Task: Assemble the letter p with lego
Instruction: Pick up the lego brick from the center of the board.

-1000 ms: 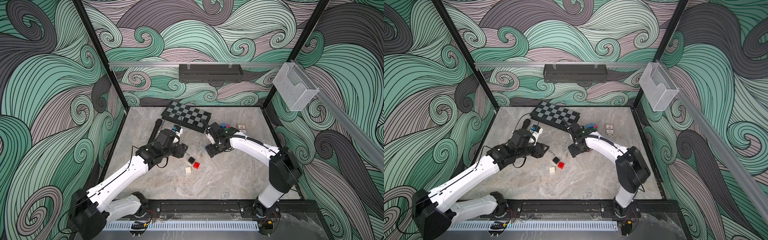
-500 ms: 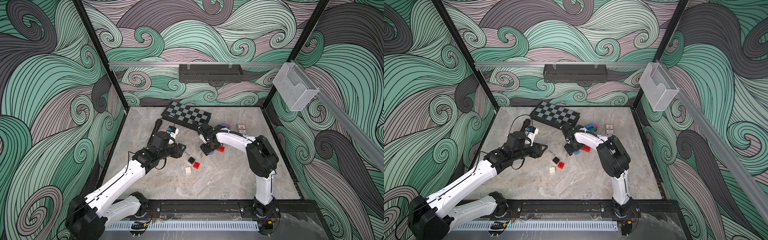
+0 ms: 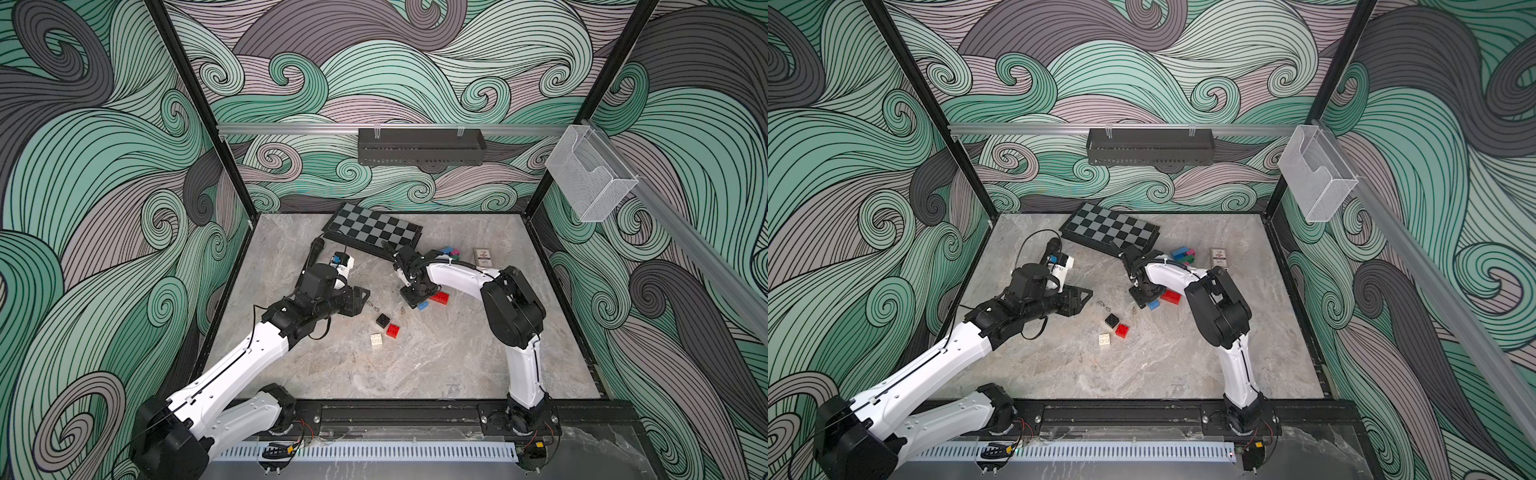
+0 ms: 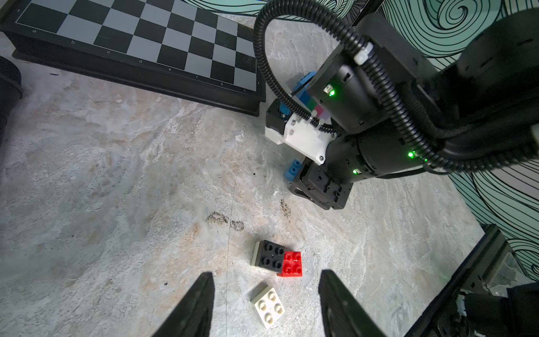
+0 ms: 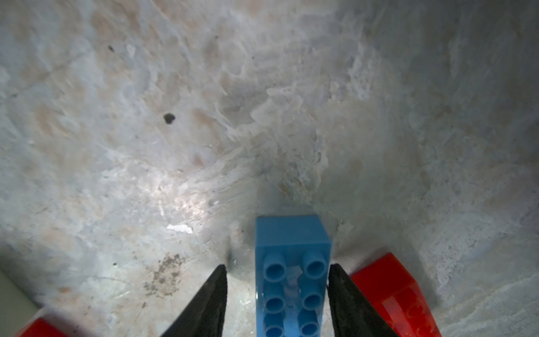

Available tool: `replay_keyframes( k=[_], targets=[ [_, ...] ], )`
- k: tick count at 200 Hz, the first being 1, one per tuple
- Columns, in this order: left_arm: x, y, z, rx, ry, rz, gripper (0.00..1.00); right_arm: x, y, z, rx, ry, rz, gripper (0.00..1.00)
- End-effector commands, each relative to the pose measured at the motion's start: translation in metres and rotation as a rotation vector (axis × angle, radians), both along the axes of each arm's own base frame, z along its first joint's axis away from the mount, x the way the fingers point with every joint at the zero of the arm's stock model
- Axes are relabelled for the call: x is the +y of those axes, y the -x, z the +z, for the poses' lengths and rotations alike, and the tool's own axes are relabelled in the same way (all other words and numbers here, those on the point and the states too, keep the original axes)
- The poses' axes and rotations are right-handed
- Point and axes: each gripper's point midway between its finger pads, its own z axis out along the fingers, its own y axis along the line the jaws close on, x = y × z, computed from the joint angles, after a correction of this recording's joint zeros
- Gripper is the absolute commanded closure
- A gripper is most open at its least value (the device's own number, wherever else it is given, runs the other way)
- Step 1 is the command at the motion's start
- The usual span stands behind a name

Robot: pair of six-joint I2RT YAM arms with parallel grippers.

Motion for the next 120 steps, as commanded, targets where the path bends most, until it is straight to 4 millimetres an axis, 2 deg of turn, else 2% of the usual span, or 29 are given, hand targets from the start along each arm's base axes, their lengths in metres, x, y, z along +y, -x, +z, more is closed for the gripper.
replay_keyframes(
  k=[1, 30, 69, 120],
  targets=[
    [0.0013, -0.0017, 0.0068, -0.017, 0.019, 0.007, 0.42, 0.0057, -0.0057, 0.0058, -0.012, -0.032, 0.008, 0.47],
    [0.0012, -0.0019, 0.0054, -0.013, 0.018, 0.007, 0.42, 0.0058, -0.0067, 0.0051, -0.014, -0.034, 0.004, 0.48],
    [0.0022, -0.0031, 0.004, -0.01, 0.017, 0.012, 0.43, 0.004, -0.0097, 0.0042, -0.016, -0.044, -0.013, 0.56],
    [0.002, -0.0049, 0.0015, -0.002, 0.022, 0.013, 0.44, 0.0022, -0.011, 0.0026, -0.012, -0.048, -0.023, 0.74]
  ],
)
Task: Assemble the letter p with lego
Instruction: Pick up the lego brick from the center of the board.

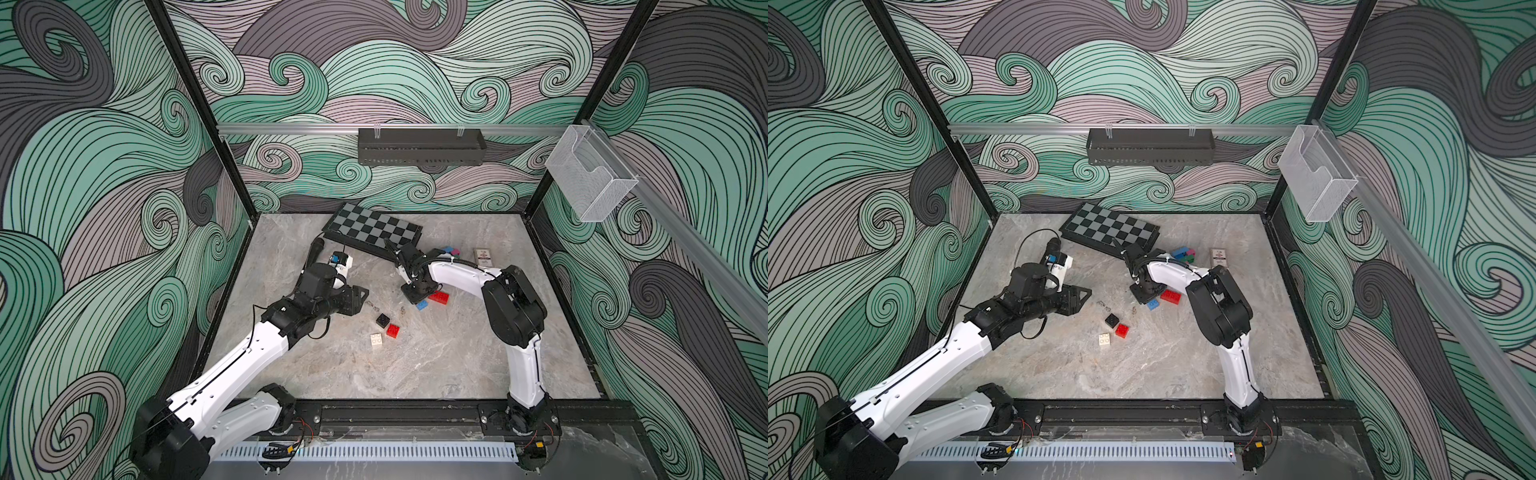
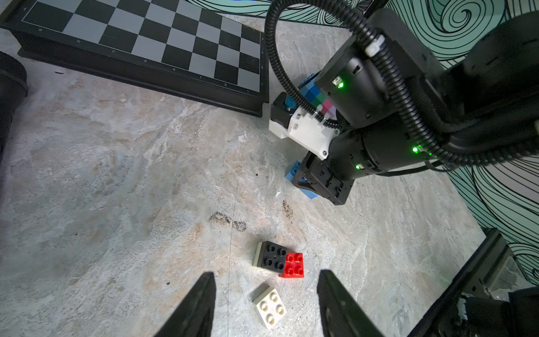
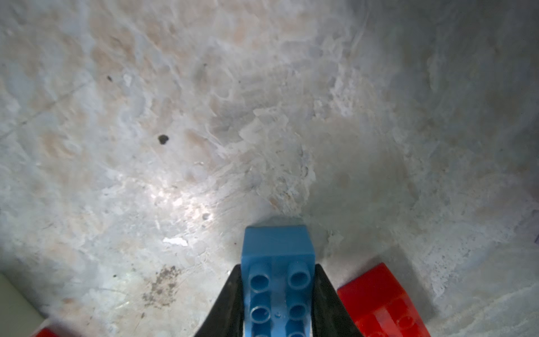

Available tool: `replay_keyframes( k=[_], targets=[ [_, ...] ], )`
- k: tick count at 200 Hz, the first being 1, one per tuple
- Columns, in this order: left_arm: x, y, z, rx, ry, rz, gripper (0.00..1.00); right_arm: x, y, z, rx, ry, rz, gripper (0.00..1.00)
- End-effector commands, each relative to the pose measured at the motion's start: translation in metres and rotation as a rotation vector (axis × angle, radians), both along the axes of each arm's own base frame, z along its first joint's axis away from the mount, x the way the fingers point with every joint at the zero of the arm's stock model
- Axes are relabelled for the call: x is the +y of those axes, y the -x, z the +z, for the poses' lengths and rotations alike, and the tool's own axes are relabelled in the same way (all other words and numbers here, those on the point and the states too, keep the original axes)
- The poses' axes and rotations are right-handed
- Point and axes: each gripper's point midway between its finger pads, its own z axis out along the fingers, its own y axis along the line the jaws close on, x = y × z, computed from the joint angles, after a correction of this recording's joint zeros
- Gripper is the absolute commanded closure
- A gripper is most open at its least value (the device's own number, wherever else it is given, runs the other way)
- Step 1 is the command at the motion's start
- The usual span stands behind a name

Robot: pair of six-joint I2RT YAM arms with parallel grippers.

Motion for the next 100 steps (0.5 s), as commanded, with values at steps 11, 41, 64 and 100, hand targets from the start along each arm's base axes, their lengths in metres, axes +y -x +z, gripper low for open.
replay_keyframes(
  k=[11, 41, 64, 100],
  targets=[
    [-0.001, -0.003, 0.001, -0.005, 0.022, 0.003, 0.44, 0.002, -0.003, 0.002, 0.001, -0.018, 0.0, 0.77],
    [0.002, -0.004, -0.006, 0.001, 0.029, 0.018, 0.45, 0.002, 0.002, 0.017, -0.022, -0.026, 0.001, 0.79],
    [0.005, -0.005, -0.013, 0.008, 0.042, 0.036, 0.45, 0.009, 0.018, 0.041, -0.035, -0.03, 0.04, 0.8],
    [0.018, -0.008, -0.025, 0.022, 0.069, 0.084, 0.45, 0.029, 0.054, 0.074, -0.048, -0.056, 0.127, 0.8]
  ],
)
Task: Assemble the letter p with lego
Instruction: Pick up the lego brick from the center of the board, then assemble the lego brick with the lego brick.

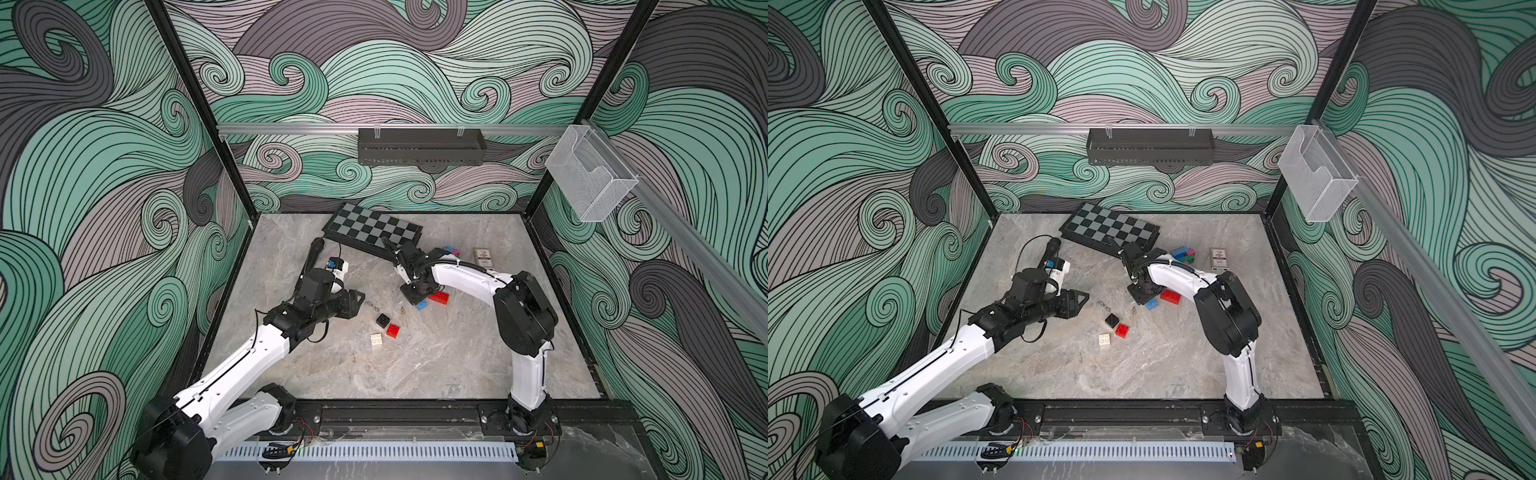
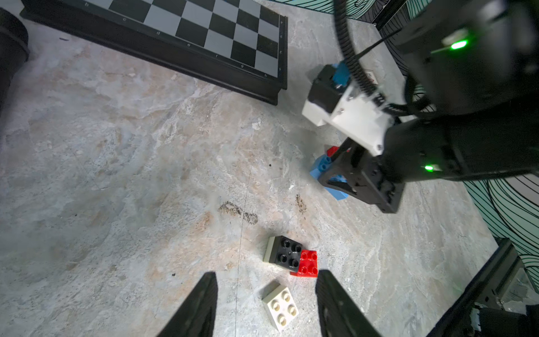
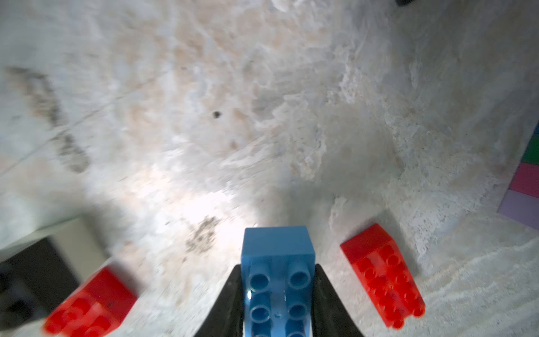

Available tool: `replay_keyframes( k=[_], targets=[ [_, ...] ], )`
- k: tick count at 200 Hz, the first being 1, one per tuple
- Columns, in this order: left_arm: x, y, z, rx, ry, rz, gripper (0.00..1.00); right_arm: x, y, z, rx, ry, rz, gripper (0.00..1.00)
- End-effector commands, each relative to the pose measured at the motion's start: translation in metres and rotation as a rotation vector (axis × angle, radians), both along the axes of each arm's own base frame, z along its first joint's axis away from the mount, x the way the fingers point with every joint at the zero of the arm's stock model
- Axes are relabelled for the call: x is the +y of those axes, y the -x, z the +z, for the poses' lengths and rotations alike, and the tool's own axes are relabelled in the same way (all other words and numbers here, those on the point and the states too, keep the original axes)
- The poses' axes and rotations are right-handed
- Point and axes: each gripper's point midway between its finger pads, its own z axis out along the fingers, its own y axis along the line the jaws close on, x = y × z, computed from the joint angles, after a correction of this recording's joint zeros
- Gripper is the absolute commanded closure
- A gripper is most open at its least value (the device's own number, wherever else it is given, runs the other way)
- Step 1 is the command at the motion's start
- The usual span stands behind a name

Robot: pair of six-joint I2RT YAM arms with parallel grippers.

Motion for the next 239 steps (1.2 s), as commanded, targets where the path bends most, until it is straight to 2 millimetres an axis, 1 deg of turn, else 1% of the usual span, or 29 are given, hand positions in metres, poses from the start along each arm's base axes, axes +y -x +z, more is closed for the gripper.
replay_keyframes(
  k=[1, 13, 32, 68, 105, 134, 181, 239],
  targets=[
    [0.005, -0.006, 0.007, -0.026, 0.054, 0.034, 0.45, 0.011, 0.029, 0.028, 0.001, -0.02, 0.06, 0.8],
    [0.014, -0.008, 0.002, -0.016, 0.061, 0.07, 0.44, 0.02, 0.042, 0.034, 0.01, -0.03, 0.093, 0.8],
    [0.026, -0.009, -0.005, -0.001, 0.092, 0.125, 0.43, 0.032, 0.057, 0.036, 0.027, -0.039, 0.129, 0.8],
    [0.042, -0.009, -0.015, 0.019, 0.151, 0.181, 0.42, 0.057, 0.072, 0.029, 0.044, -0.041, 0.173, 0.8],
    [0.049, -0.007, -0.019, 0.026, 0.174, 0.195, 0.41, 0.074, 0.071, 0.019, 0.039, -0.028, 0.176, 0.8],
    [0.052, -0.007, -0.02, 0.028, 0.18, 0.199, 0.42, 0.083, 0.074, 0.015, 0.046, -0.033, 0.189, 0.8],
    [0.054, -0.007, -0.023, 0.037, 0.192, 0.202, 0.42, 0.087, 0.076, 0.008, 0.063, -0.027, 0.201, 0.8],
    [0.057, -0.008, -0.024, 0.043, 0.198, 0.206, 0.42, 0.092, 0.074, 0.004, 0.069, -0.027, 0.207, 0.8]
  ],
)
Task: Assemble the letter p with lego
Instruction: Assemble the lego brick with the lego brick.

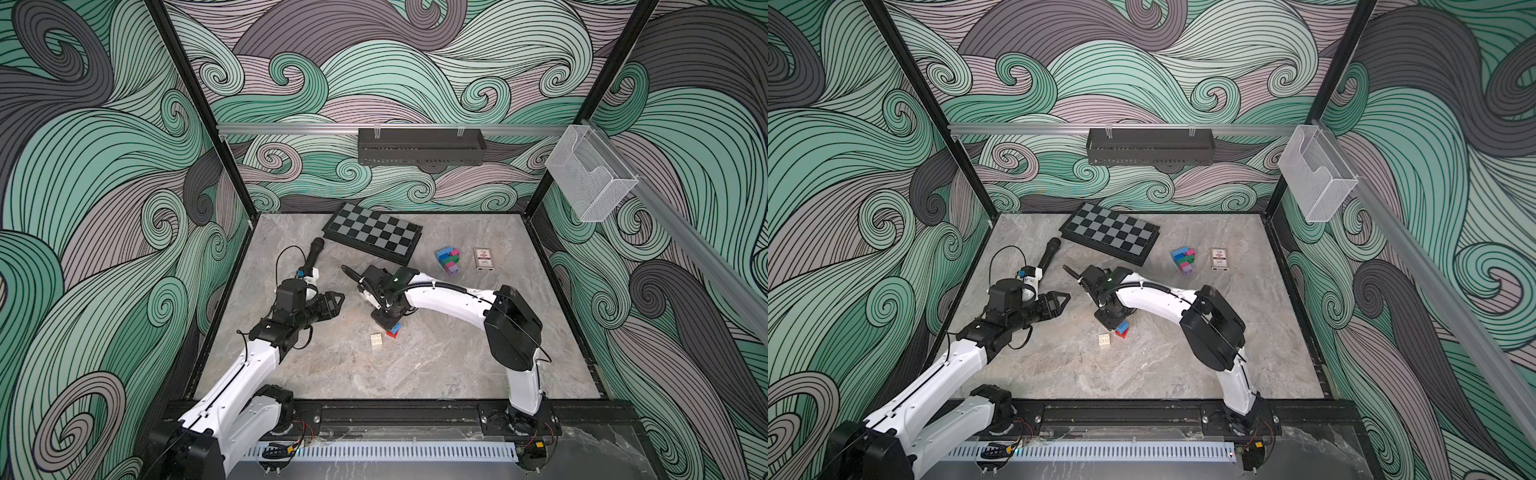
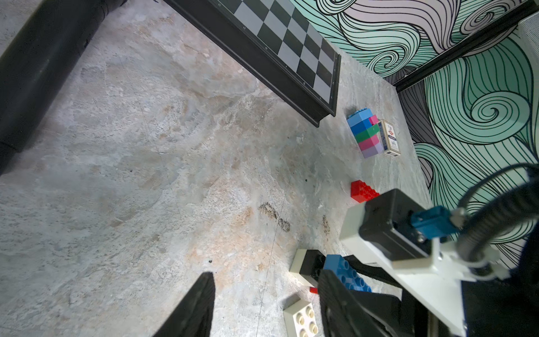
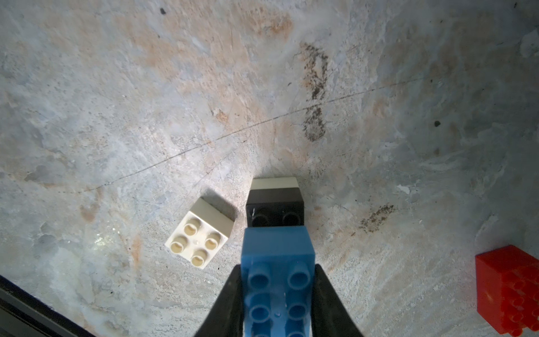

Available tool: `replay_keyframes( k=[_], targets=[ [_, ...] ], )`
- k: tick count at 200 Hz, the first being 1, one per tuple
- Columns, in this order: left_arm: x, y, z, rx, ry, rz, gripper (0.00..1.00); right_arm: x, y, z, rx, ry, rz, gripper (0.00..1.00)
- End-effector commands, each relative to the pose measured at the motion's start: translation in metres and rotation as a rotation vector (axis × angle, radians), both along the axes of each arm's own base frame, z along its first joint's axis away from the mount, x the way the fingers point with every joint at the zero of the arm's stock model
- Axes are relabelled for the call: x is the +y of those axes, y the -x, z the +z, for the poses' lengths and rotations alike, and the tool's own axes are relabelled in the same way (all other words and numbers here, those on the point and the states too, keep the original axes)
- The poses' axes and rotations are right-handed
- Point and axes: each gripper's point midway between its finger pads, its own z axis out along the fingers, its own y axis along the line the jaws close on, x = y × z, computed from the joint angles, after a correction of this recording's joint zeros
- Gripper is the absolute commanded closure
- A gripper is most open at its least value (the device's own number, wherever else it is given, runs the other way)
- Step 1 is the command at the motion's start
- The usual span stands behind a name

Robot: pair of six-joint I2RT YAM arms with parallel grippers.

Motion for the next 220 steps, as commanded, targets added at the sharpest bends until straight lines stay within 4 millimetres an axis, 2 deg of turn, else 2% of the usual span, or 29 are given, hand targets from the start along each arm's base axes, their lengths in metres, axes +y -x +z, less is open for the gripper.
replay_keyframes(
  k=[1, 129, 220],
  targets=[
    [0.0, -0.001, 0.003, -0.015, 0.017, -0.006, 0.42, 0.009, -0.001, 0.005, 0.002, -0.019, 0.003, 0.8],
    [-0.002, -0.002, -0.002, 0.016, 0.032, -0.023, 0.43, 0.007, -0.002, -0.004, 0.008, 0.004, 0.006, 0.8],
    [-0.001, -0.002, -0.004, 0.024, 0.038, -0.025, 0.43, -0.002, -0.003, -0.016, 0.008, 0.068, 0.013, 0.8]
  ],
)
